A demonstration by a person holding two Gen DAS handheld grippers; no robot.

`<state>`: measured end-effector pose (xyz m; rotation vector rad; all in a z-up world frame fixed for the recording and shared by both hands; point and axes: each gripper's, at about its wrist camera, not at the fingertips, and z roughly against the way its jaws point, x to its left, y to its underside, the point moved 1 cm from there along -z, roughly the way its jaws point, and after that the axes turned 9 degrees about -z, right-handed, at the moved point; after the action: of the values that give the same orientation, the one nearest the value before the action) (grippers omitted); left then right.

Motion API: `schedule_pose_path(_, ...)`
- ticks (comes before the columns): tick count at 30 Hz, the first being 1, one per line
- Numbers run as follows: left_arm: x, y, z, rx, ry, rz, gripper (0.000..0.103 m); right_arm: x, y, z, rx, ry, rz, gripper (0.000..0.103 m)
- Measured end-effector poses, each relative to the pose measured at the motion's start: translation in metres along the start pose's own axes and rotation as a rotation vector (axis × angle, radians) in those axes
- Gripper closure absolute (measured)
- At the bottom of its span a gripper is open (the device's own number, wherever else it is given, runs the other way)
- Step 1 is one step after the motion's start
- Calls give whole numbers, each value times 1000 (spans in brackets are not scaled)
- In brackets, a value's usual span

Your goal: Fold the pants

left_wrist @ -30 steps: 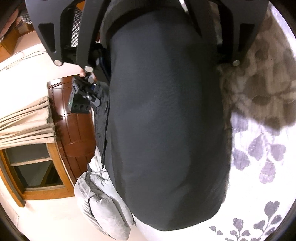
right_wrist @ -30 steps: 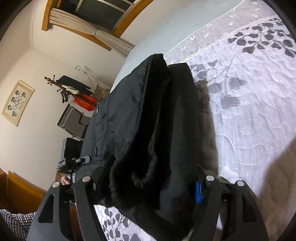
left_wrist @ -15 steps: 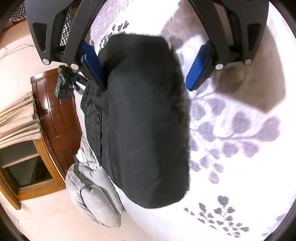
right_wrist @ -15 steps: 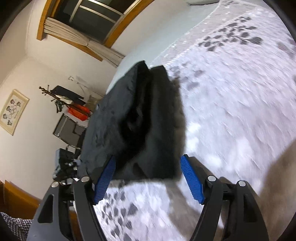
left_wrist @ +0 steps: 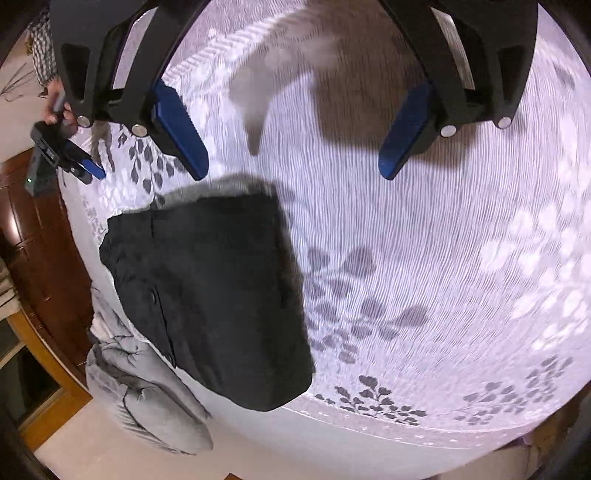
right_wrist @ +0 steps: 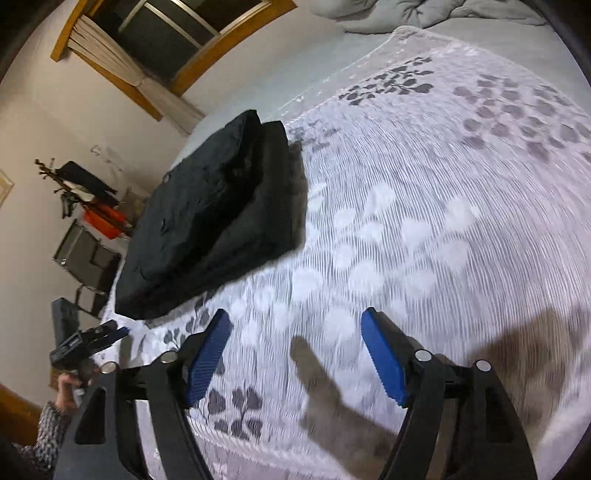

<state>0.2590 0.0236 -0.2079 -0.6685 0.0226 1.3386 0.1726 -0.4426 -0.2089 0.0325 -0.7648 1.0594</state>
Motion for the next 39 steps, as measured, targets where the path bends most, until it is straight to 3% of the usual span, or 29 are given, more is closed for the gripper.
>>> schedule_pose_path(4, -16, 20, 9, -11, -97, -4, 6, 20, 30, 6, -37, 111, 30, 17)
schedule_pose_path(9, -61, 35, 22, -29, -246, -90, 4, 62, 57, 16, -91, 215, 96, 4)
schedule_pose_path(11, -78, 38, 27, -27, -290, -129, 4, 82, 60, 15, -91, 262, 150, 4)
schedule_pose_path(15, -106, 37, 47, -58, -321, -171, 4, 124, 70, 30, -146, 343, 279, 4)
schedule_pose_path(18, -121, 36, 61, -88, -341, -181, 4, 141, 75, 40, -162, 372, 306, 4)
schedule_pose_path(29, -158, 29, 99, -168, -408, -224, 4, 181, 75, 76, -242, 435, 331, 4)
schedule_pose_path(35, -175, 24, 121, -215, -423, -234, 4, 200, 71, 97, -274, 412, 340, 4)
schedule_pose_path(39, -185, 27, 130, -230, -430, -261, 4, 207, 76, 100, -212, 346, 341, 4)
